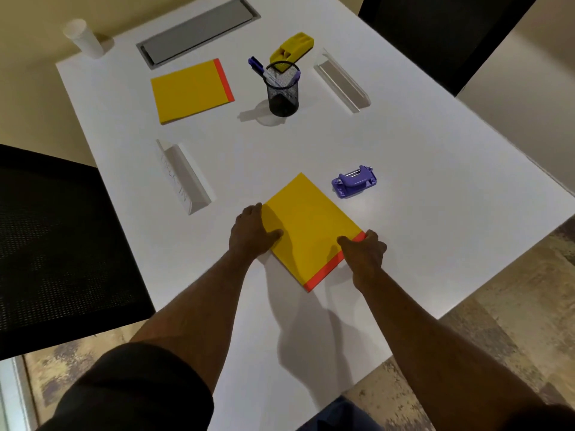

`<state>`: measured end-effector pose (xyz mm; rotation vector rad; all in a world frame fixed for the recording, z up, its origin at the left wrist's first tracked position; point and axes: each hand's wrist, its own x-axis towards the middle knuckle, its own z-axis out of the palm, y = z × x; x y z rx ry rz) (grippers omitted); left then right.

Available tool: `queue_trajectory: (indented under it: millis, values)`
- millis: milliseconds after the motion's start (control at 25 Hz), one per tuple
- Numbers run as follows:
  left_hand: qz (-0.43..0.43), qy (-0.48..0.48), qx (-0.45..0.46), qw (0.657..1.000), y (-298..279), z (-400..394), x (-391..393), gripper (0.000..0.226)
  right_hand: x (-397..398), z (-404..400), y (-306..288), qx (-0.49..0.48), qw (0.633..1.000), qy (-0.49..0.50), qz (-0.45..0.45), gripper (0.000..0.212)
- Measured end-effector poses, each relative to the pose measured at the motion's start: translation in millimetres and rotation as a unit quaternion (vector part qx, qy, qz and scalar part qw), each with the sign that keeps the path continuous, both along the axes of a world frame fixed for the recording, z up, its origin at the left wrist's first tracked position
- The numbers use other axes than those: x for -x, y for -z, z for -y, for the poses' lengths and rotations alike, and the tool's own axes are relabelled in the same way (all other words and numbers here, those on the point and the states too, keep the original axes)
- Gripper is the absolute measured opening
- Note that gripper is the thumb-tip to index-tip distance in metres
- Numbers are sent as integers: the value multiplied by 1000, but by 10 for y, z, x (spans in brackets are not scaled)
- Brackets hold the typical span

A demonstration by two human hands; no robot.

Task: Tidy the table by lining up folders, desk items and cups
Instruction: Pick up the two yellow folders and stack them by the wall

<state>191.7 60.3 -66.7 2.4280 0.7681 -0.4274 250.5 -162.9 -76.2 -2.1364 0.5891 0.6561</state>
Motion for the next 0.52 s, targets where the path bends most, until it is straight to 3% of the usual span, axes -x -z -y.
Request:
queue_trajectory:
  millis: [200, 320, 440, 520]
  values:
    - [-48, -56, -13, 997, 11, -14, 116, 88, -5, -68, 21, 69, 996, -48, -7, 73]
    - [-42, -132, 91, 986, 17, -64, 295, 66, -23, -154, 4, 101, 992, -67, -29, 78]
    - [-13, -170, 199, 965, -76, -80, 498, 30, 46, -169, -2, 94, 994, -63, -4, 68]
    - [3, -189, 288, 939, -229, -119, 648, 21, 139, -160, -10, 64, 997, -43, 23, 62]
